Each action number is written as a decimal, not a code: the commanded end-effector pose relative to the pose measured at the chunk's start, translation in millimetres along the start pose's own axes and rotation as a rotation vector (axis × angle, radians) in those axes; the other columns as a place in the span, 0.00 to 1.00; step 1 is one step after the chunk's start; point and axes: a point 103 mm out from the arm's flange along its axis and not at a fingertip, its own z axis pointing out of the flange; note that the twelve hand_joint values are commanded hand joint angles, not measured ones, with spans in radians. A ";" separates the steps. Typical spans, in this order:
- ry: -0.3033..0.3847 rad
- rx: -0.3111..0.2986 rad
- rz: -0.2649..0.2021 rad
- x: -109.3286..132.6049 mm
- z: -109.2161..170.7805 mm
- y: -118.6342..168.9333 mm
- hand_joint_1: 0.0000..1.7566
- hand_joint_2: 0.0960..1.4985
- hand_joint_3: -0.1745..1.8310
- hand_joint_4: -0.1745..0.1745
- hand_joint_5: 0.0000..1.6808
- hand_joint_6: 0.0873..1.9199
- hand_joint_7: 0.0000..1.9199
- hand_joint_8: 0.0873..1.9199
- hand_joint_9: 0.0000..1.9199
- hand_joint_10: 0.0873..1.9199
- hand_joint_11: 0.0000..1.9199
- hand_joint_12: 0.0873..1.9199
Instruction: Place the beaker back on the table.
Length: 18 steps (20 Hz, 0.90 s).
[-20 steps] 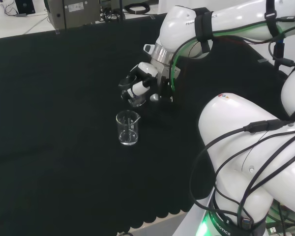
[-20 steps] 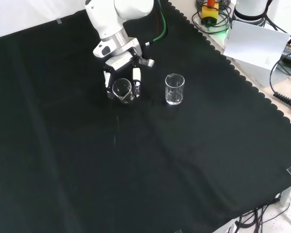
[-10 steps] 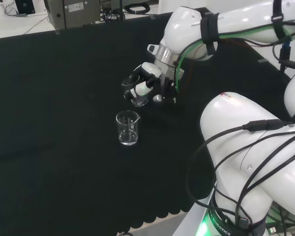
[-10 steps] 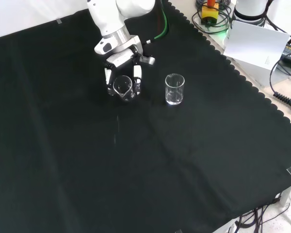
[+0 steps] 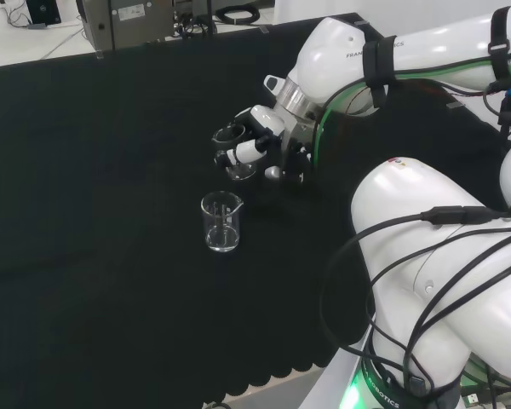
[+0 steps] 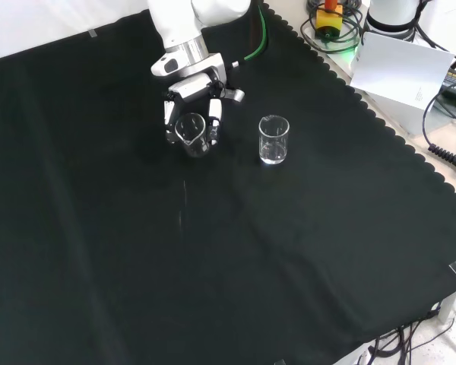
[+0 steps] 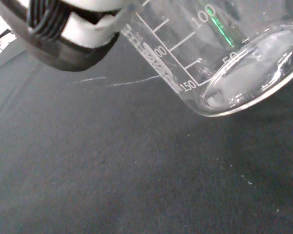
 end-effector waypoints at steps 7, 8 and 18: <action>-0.019 0.027 0.002 9.6 14.0 8.4 0.73 0.70 0.08 0.03 0.65 0.42 0.56 0.41 0.70 0.00 0.58 0.38; -0.019 0.029 0.002 9.5 14.2 8.4 0.73 0.70 0.08 0.01 0.64 0.43 0.56 0.42 0.70 0.00 0.58 0.38; -0.064 0.132 0.009 2.6 16.5 4.9 0.67 0.67 0.06 0.21 0.52 0.42 0.38 0.35 0.62 0.00 0.48 0.45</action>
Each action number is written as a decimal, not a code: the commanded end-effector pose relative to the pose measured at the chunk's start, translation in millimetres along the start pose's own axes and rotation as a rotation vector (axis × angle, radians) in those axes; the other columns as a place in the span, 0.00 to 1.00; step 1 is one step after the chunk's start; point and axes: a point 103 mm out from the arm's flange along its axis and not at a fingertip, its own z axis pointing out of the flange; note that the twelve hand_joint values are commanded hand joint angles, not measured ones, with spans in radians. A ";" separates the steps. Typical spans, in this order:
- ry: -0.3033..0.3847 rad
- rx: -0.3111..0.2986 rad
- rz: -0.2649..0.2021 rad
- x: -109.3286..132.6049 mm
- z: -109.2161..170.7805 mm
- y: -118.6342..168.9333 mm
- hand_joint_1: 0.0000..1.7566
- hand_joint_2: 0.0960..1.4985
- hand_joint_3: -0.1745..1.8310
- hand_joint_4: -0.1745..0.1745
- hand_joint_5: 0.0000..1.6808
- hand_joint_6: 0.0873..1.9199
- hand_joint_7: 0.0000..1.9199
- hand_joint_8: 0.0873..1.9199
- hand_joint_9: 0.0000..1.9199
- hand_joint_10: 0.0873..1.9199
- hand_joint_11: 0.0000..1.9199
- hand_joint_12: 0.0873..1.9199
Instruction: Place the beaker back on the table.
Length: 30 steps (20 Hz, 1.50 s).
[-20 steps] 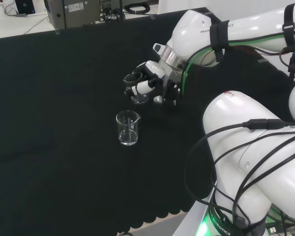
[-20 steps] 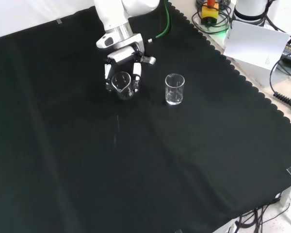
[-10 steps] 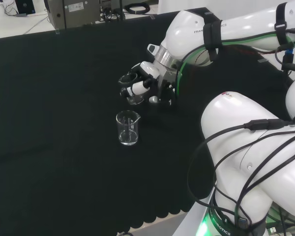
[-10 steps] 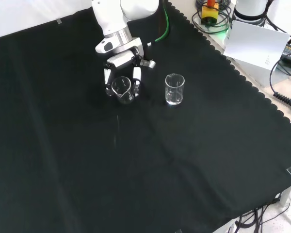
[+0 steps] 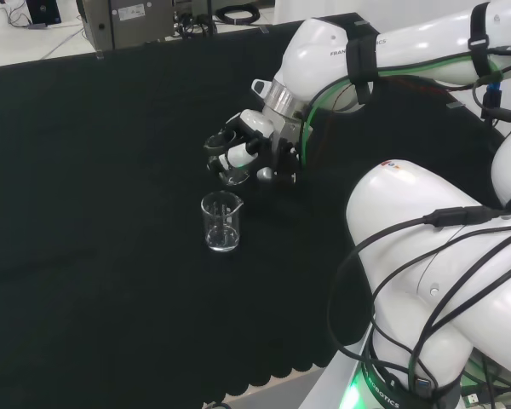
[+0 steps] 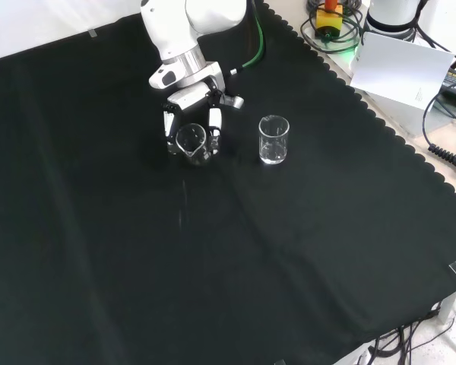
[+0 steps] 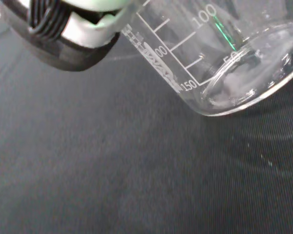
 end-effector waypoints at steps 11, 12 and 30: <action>-0.052 0.121 0.020 -6.2 -13.1 -14.0 0.56 0.62 0.00 0.42 0.15 0.06 0.10 0.30 0.33 0.00 0.08 0.68; -0.050 0.128 0.024 -6.9 -15.1 -14.7 0.55 0.62 0.00 0.42 0.15 0.05 0.09 0.29 0.32 0.00 0.08 0.68; -0.161 0.066 0.051 21.2 -112.0 -58.8 0.50 0.58 0.00 0.38 0.15 0.00 0.04 0.28 0.28 0.00 0.03 0.70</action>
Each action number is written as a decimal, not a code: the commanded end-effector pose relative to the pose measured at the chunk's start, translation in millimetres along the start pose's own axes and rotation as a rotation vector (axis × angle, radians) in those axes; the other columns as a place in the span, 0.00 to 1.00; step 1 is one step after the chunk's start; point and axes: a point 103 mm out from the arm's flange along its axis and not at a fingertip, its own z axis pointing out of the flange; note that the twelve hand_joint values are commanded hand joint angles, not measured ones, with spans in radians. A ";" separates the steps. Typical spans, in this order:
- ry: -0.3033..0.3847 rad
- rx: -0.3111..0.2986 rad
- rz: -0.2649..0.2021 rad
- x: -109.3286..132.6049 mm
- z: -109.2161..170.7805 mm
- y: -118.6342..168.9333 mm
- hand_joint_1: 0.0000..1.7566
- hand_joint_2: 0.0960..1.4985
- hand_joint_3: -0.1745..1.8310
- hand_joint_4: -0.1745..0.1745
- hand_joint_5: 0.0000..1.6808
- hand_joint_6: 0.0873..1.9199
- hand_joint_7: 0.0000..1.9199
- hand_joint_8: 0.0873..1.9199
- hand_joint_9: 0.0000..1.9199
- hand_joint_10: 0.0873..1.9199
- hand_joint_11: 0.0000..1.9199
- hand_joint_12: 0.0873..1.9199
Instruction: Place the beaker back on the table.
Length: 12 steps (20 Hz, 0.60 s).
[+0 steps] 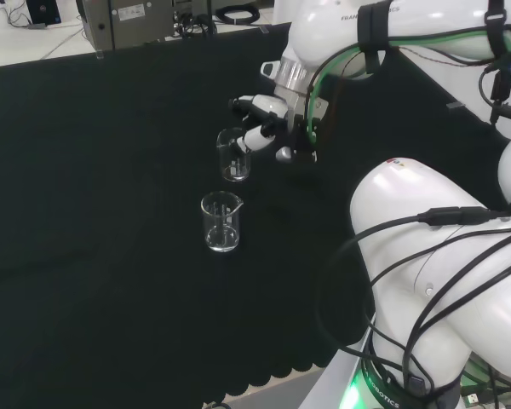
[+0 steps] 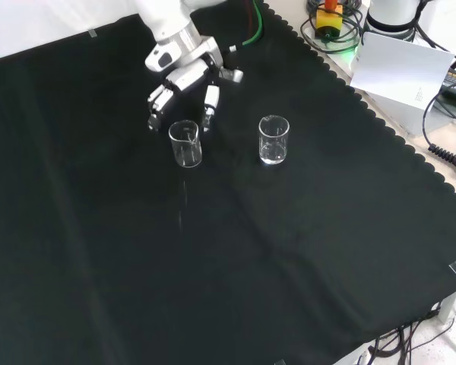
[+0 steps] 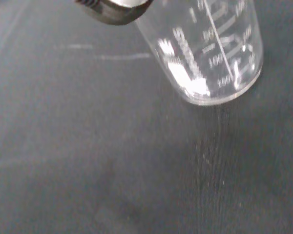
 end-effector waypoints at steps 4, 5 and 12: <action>-0.194 -0.047 0.066 27.5 -80.3 -67.8 0.49 0.59 0.00 0.38 0.16 0.00 0.06 0.28 0.28 0.00 0.03 0.70; -0.226 -0.049 0.080 30.6 -88.6 -77.2 0.49 0.60 0.00 0.38 0.16 0.00 0.06 0.29 0.29 0.00 0.03 0.71; -0.312 -0.025 0.182 49.0 -133.6 -128.9 0.47 0.62 0.00 0.38 0.17 0.00 0.07 0.29 0.28 0.00 0.02 0.71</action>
